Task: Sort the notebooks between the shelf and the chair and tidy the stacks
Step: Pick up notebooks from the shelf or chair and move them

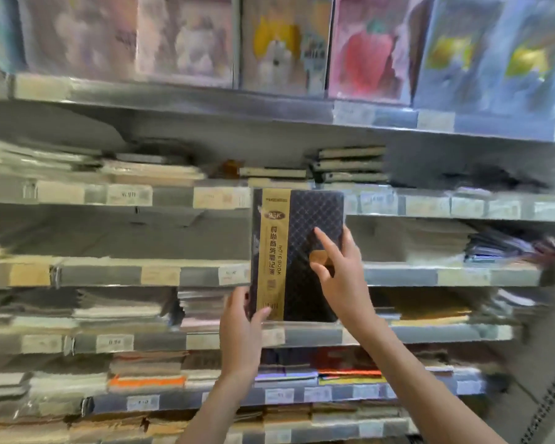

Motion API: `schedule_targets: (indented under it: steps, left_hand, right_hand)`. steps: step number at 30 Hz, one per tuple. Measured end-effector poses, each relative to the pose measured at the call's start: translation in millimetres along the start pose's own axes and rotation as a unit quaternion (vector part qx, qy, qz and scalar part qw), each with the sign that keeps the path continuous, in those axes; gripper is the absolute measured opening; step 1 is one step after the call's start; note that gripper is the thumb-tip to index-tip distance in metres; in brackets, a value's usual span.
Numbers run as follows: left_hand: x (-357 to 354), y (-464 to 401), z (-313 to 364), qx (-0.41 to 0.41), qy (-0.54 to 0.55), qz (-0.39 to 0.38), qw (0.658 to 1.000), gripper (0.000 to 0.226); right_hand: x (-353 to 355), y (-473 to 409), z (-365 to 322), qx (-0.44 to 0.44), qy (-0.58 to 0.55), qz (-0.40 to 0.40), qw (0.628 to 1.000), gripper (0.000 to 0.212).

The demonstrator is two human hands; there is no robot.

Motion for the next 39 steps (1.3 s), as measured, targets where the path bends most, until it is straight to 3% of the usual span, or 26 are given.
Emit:
schedule_targets:
  steps: [6, 11, 16, 18, 21, 25, 29, 32, 39]
  left_hand:
    - [21, -57, 39, -0.025, 0.016, 0.004, 1.0, 0.025]
    - [29, -101, 47, -0.047, -0.06, 0.018, 0.997, 0.043]
    - [34, -125, 56, -0.026, -0.025, 0.038, 0.999, 0.055]
    - [37, -129, 67, -0.075, -0.002, 0.044, 0.996, 0.054]
    - [38, -130, 79, -0.131, -0.054, 0.04, 0.989, 0.058]
    - [36, -133, 80, -0.13, -0.088, 0.056, 0.986, 0.057]
    - [38, -136, 79, -0.135, -0.081, 0.092, 0.983, 0.054]
    - [41, -142, 85, -0.158, -0.092, 0.115, 0.976, 0.051]
    - [43, -157, 114, -0.179, -0.151, 0.187, 0.954, 0.069]
  right_hand:
    - [18, -59, -46, 0.056, 0.019, 0.02, 0.998, 0.061]
    - [1, -107, -48, 0.024, 0.028, 0.01, 0.999, 0.056]
    - [-12, -148, -43, -0.015, -0.035, -0.052, 0.998, 0.049]
    - [-14, -163, -39, -0.038, -0.051, -0.064, 0.996, 0.047]
    - [-20, -177, -35, -0.064, -0.038, -0.092, 0.993, 0.045]
    - [-22, -177, -31, -0.065, -0.033, -0.107, 0.992, 0.045]
    - [-10, -143, -34, -0.001, -0.011, -0.066, 0.998, 0.039]
    - [-2, -108, -38, 0.075, 0.021, -0.024, 0.997, 0.049]
    - [3, -79, -42, 0.213, 0.115, 0.137, 0.961, 0.053]
Point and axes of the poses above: each hand's wrist, its own y-axis away from the middle knuckle, its own x-axis out of the back of the hand, z = x × y, the point moved 8 cm from there along -y, towards the middle knuckle, and after that the axes turned 9 degrees about -x, right-handed, at the moved point
